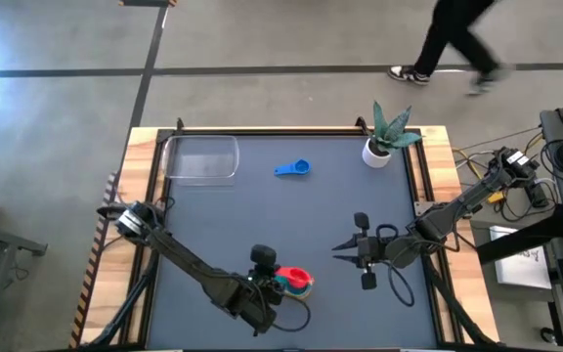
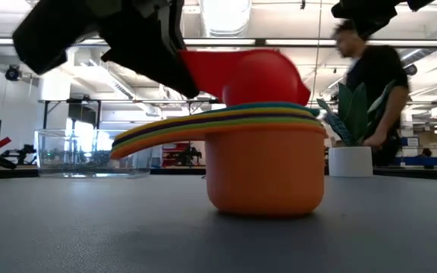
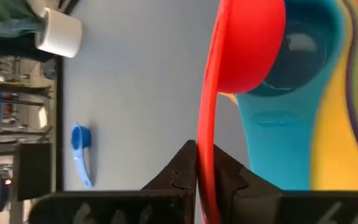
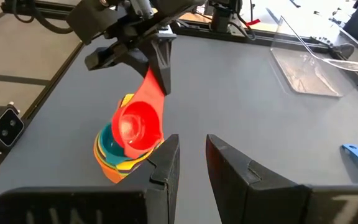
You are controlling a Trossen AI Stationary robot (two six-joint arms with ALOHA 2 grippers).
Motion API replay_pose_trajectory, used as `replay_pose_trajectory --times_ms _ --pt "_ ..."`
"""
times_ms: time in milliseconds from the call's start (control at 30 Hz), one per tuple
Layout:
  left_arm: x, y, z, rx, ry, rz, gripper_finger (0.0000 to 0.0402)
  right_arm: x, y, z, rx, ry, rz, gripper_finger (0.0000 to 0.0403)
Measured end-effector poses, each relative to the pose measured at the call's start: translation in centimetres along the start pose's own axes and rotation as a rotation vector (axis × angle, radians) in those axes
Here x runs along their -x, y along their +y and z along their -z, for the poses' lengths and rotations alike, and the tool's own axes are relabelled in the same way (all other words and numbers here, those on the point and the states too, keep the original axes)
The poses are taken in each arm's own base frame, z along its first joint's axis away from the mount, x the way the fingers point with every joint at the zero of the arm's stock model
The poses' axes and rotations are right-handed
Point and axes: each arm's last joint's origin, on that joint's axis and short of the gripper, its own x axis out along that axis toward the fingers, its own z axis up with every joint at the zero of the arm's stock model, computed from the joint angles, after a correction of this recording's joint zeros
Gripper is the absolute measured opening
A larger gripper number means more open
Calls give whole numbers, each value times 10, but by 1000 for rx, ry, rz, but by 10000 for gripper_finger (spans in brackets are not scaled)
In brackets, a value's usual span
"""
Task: Nest measuring cups in basket
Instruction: Stack the red measuring cup on top of the light blue measuring cup
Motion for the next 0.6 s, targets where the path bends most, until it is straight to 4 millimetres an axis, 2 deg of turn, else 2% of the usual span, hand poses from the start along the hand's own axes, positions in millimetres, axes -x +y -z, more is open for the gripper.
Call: replay_pose_trajectory --times_ms 133,267,600 --pt "1 -3 -1 14 -1 66 8 0 0 0 0 -1 0 68" --pt "2 -4 0 11 1 83 38 0 0 0 -4 -1 0 68" --pt "7 -7 0 3 -2 141 170 0 0 0 -7 -1 0 68"
